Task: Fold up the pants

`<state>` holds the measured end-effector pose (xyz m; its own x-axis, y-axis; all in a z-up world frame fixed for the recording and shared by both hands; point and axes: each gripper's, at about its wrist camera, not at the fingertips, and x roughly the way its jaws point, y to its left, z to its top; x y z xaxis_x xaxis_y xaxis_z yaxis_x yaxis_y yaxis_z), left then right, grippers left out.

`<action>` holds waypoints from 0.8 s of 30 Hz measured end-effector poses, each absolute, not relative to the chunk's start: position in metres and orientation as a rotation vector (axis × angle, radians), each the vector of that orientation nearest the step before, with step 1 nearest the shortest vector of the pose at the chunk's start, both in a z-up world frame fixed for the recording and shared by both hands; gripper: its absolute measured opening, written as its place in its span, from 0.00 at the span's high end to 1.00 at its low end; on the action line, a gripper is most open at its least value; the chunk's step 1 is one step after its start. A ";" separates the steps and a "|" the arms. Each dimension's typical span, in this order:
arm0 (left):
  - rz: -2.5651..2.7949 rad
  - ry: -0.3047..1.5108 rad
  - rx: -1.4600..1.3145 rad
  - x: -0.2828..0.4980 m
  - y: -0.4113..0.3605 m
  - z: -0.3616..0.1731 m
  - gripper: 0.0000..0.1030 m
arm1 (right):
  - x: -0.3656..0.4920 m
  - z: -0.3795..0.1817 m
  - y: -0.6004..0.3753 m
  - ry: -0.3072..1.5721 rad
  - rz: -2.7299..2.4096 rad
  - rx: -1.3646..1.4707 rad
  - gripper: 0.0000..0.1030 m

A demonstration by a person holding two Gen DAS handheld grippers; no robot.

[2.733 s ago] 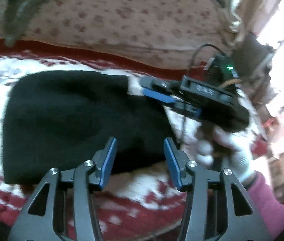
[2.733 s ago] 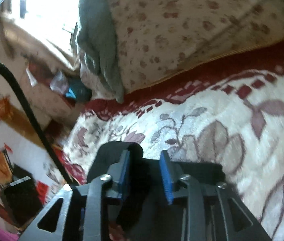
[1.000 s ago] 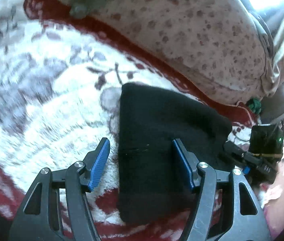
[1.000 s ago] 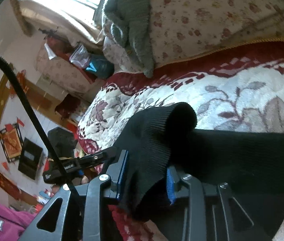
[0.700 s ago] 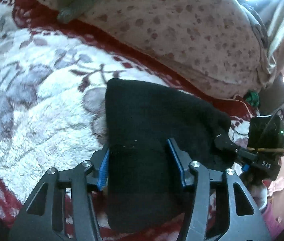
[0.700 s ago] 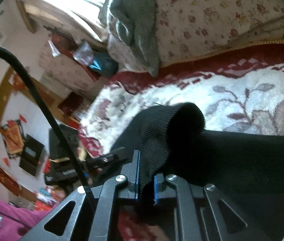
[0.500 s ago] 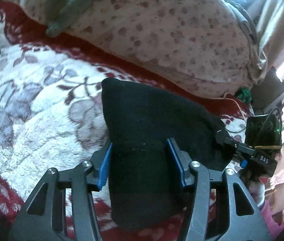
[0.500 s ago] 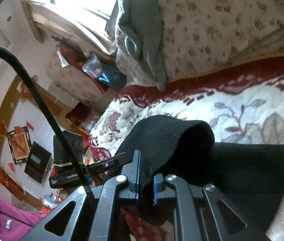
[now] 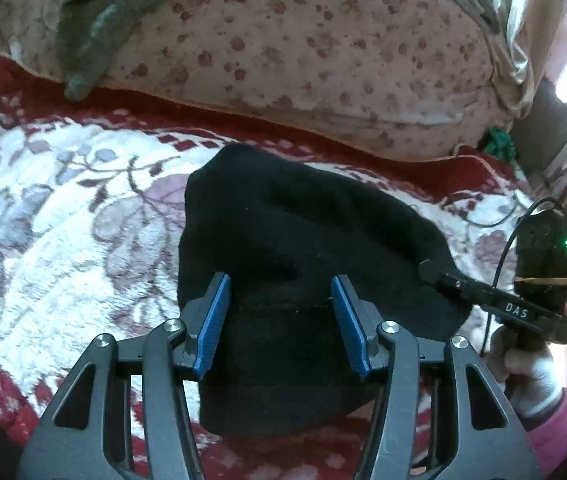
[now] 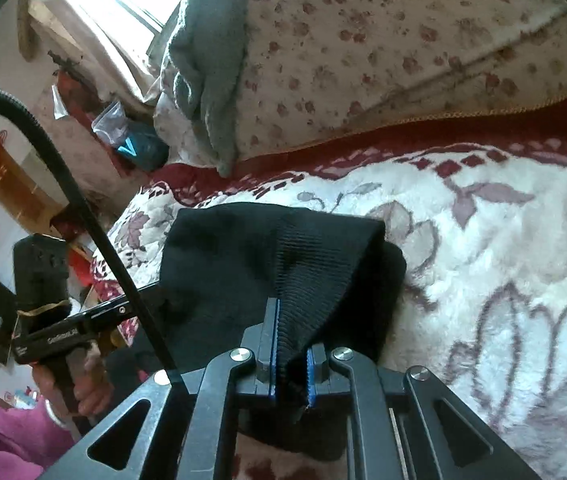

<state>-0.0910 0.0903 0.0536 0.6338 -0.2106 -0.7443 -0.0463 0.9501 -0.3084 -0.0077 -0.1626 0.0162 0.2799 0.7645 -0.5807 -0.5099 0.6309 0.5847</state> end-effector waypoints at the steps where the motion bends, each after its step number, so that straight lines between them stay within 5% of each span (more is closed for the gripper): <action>1: -0.093 0.882 -0.304 -0.091 0.090 0.054 0.49 | -0.008 0.015 -0.162 0.927 0.862 0.302 0.91; 14: -0.074 0.839 -0.334 -0.101 0.110 0.078 0.50 | -0.018 0.059 -0.182 0.884 0.831 0.314 0.67; 24: -0.044 0.861 -0.300 -0.081 0.097 0.078 0.50 | -0.023 0.070 -0.148 0.889 0.805 0.204 0.66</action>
<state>-0.0806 0.0965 0.0778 0.6536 -0.1588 -0.7400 -0.0823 0.9570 -0.2780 -0.0230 -0.1480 0.0697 0.3652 0.7007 -0.6130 -0.5404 0.6957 0.4732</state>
